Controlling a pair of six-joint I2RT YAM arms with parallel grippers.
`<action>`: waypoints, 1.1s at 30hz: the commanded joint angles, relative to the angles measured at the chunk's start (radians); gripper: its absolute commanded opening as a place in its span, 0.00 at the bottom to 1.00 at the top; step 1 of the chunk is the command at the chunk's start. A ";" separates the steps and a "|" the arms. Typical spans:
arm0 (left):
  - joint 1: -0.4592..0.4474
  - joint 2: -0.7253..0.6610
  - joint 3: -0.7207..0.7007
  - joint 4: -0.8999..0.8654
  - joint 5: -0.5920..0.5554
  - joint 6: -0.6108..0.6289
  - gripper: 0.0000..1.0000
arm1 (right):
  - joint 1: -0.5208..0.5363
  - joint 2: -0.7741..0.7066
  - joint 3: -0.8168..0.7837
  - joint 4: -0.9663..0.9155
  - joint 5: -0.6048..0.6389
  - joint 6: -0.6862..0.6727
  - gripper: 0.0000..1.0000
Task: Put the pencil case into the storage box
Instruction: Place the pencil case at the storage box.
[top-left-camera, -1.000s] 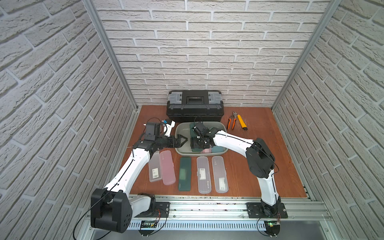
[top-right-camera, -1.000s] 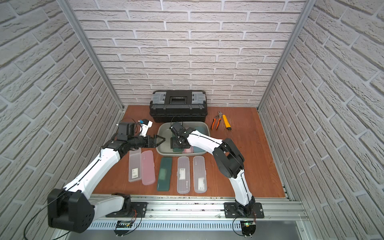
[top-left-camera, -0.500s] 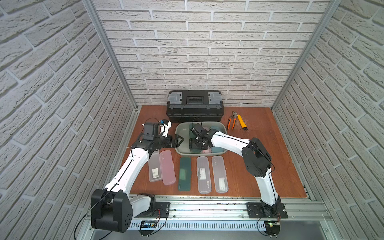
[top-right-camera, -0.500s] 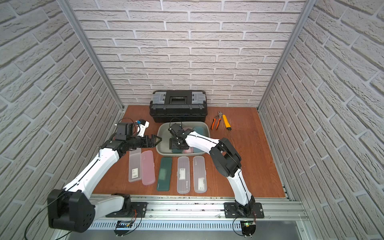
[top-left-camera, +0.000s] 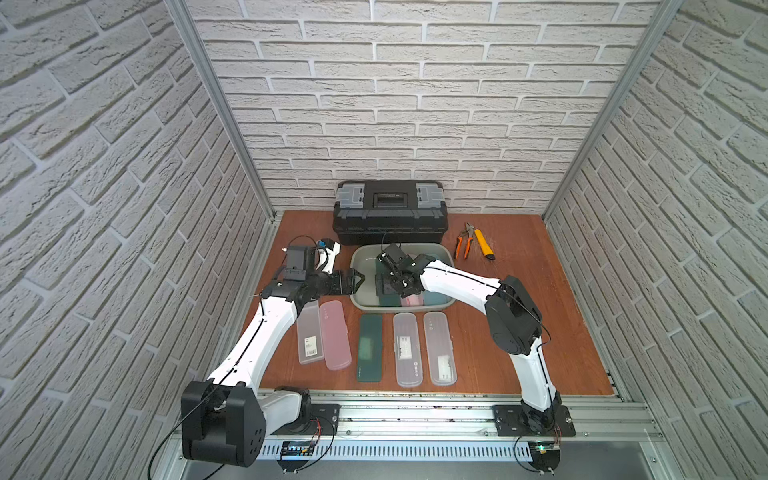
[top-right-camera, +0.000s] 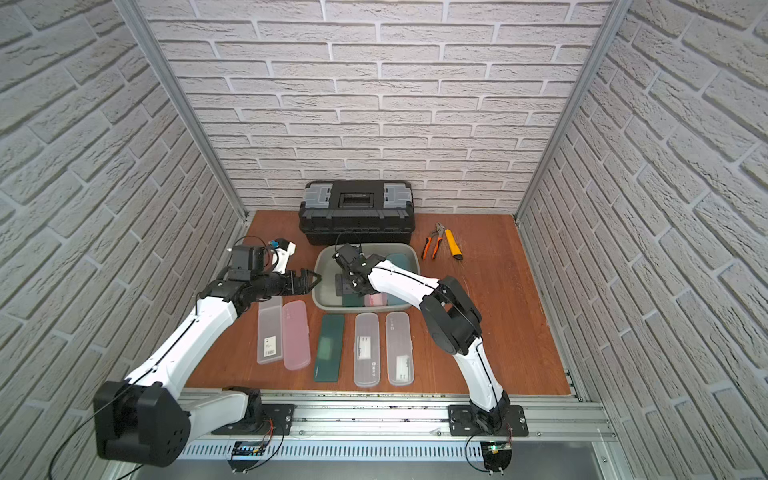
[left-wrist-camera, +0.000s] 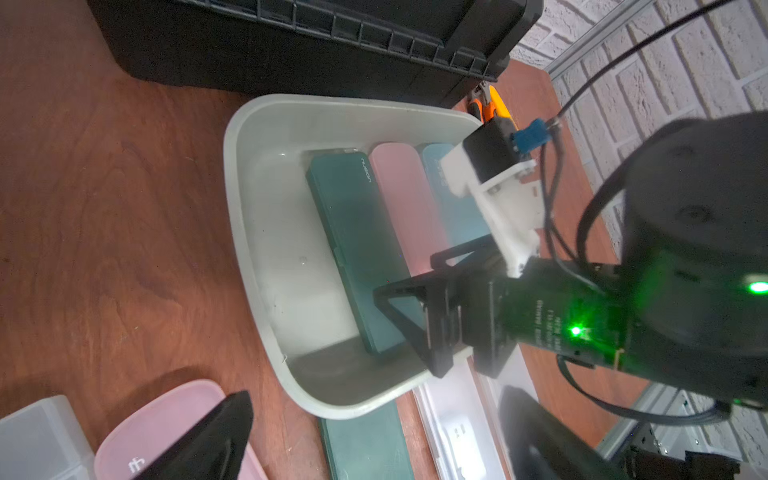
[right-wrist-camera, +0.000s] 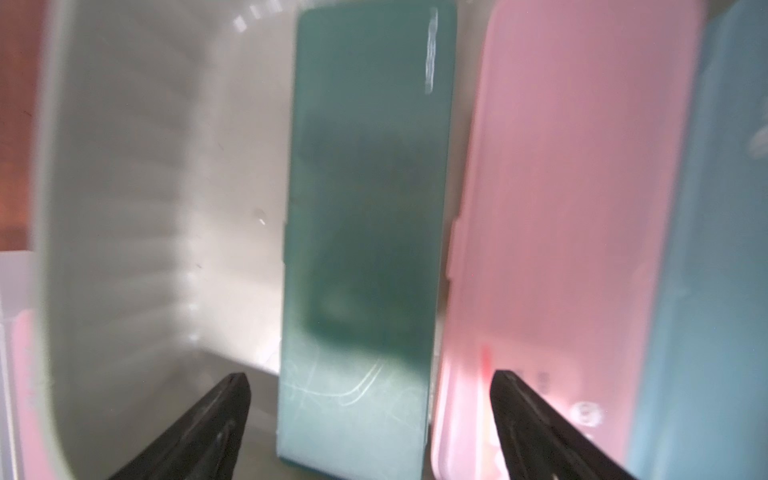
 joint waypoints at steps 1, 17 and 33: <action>0.054 -0.036 0.012 0.024 0.006 -0.007 0.98 | 0.006 0.022 0.139 -0.076 0.090 -0.115 0.95; 0.103 -0.033 0.003 0.044 0.025 -0.028 0.98 | 0.011 0.291 0.405 -0.147 0.102 -0.187 0.95; 0.103 -0.016 0.000 0.050 0.038 -0.031 0.99 | -0.006 0.307 0.398 -0.157 0.216 -0.153 0.95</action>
